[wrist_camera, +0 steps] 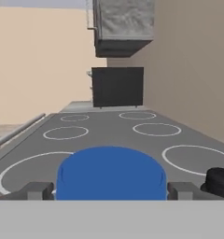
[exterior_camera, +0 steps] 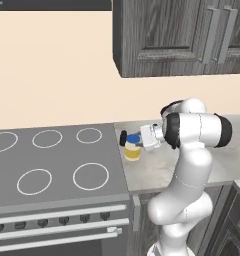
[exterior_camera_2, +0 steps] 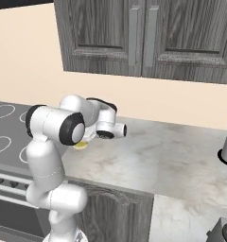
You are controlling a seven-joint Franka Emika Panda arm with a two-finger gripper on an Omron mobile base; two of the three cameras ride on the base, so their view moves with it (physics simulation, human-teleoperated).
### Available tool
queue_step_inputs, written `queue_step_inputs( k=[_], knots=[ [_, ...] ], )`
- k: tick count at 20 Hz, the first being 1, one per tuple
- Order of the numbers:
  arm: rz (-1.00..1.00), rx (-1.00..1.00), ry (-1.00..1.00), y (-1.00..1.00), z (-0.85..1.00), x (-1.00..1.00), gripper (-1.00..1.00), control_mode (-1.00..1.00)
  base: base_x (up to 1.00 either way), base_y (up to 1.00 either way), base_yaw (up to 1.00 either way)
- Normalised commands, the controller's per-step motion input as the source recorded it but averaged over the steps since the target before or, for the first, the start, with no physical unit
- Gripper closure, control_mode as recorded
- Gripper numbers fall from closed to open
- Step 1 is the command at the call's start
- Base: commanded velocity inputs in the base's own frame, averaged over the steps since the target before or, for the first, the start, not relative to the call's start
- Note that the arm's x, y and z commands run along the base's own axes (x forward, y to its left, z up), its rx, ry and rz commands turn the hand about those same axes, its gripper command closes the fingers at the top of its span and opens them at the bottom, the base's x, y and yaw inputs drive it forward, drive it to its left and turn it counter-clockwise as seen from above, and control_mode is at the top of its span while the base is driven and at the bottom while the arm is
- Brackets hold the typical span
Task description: Collect the paprika, mayonnaise, and shaker from the cabinet and place them next to the stove.
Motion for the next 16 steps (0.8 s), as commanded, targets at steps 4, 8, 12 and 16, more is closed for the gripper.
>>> queue_step_inputs(
  k=[4, 8, 12, 16],
  knots=[
    [0.0, 0.0, -0.01, 0.0, 0.05, -0.11, -1.0, -1.0, 0.0, 0.0, 0.0],
    [0.0, 0.0, -0.02, 0.0, 0.33, -0.05, -1.0, -1.0, 0.0, 0.0, 0.0],
    [0.0, 0.0, -0.04, 0.0, 0.4, 0.0, -1.0, -1.0, 0.0, 0.0, 0.0],
    [0.0, 0.0, -0.06, -0.01, 0.52, -0.12, -1.0, -1.0, 0.0, 0.0, 0.0]
  ],
)
